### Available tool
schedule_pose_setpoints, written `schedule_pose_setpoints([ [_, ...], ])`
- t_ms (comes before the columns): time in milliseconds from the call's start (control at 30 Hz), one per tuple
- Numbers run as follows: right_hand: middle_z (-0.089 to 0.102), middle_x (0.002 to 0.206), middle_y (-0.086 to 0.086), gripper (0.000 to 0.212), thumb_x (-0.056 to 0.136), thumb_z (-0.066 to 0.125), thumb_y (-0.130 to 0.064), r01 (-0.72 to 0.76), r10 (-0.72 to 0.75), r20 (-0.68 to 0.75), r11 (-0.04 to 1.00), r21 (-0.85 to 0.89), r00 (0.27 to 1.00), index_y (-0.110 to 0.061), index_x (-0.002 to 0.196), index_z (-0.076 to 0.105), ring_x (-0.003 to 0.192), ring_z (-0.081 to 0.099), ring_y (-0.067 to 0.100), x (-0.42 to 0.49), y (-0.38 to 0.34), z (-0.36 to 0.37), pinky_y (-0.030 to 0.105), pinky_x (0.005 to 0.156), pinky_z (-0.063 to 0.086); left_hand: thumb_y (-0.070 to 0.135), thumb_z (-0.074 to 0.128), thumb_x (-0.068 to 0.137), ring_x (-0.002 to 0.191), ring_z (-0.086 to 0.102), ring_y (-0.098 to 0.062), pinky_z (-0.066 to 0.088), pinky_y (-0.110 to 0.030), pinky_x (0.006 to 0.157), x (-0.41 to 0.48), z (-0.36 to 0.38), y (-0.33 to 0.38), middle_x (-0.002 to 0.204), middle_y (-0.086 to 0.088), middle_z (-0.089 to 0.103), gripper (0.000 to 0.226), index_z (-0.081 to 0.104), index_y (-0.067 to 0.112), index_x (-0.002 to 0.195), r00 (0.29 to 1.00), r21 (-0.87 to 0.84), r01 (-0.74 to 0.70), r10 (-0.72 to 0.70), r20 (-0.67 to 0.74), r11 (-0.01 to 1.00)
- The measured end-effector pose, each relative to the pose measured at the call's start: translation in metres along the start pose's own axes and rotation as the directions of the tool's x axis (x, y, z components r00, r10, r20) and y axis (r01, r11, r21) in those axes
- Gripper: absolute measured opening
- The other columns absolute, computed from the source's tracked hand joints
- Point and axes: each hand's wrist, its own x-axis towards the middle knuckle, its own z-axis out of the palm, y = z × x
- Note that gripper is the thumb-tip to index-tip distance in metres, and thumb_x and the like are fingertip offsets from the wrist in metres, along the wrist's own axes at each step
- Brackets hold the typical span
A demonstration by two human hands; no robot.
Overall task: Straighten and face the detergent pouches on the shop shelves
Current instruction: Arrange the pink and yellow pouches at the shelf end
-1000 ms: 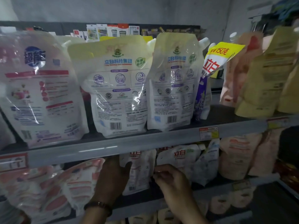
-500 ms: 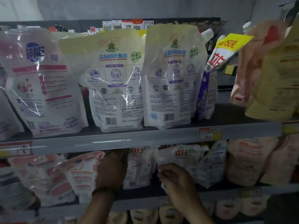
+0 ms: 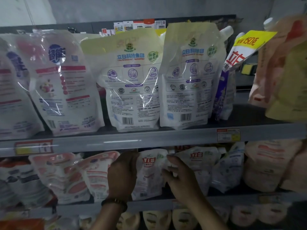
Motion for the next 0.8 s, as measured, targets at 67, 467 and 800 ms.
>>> schedule_pose_setpoints([
  [67, 0.048, 0.158, -0.014, 0.059, 0.102, 0.069, -0.032, 0.008, -0.008, 0.047, 1.000, -0.006, 0.999, -0.032, 0.156, 0.045, 0.133, 0.050, 0.000, -0.001, -0.002, 0.006, 0.014, 0.098, 0.044, 0.035, 0.048, 0.102, 0.081, 0.075, -0.020, 0.045, -0.022, 0.072, 0.000, -0.005, 0.001, 0.100, 0.002, 0.079, 0.034, 0.079, 0.022, 0.102, 1.000, -0.001, -0.008, 0.008, -0.009, 1.000],
  [467, 0.056, 0.148, -0.016, 0.055, 0.097, 0.075, -0.034, 0.115, -0.116, -0.031, 0.992, -0.048, 0.993, -0.036, 0.148, 0.053, 0.137, 0.053, 0.005, -0.009, -0.011, 0.017, 0.035, 0.111, 0.051, 0.012, 0.070, 0.097, 0.080, 0.069, -0.013, 0.042, -0.022, 0.069, 0.005, -0.046, 0.014, 0.094, 0.007, 0.077, 0.013, 0.080, 0.021, 0.097, 0.998, -0.072, -0.038, 0.034, -0.054, 0.997],
  [800, 0.065, 0.086, -0.019, 0.037, 0.087, 0.083, -0.038, 0.238, -0.294, -0.289, 0.948, -0.213, 0.911, -0.042, 0.114, 0.059, 0.086, 0.064, -0.002, -0.035, -0.046, -0.016, 0.009, 0.068, 0.047, 0.012, 0.078, 0.092, 0.065, 0.052, 0.008, 0.039, -0.004, 0.066, 0.012, -0.084, 0.057, 0.077, 0.030, 0.054, 0.012, 0.078, 0.024, 0.092, 0.996, -0.178, -0.092, 0.090, -0.016, 0.980],
])
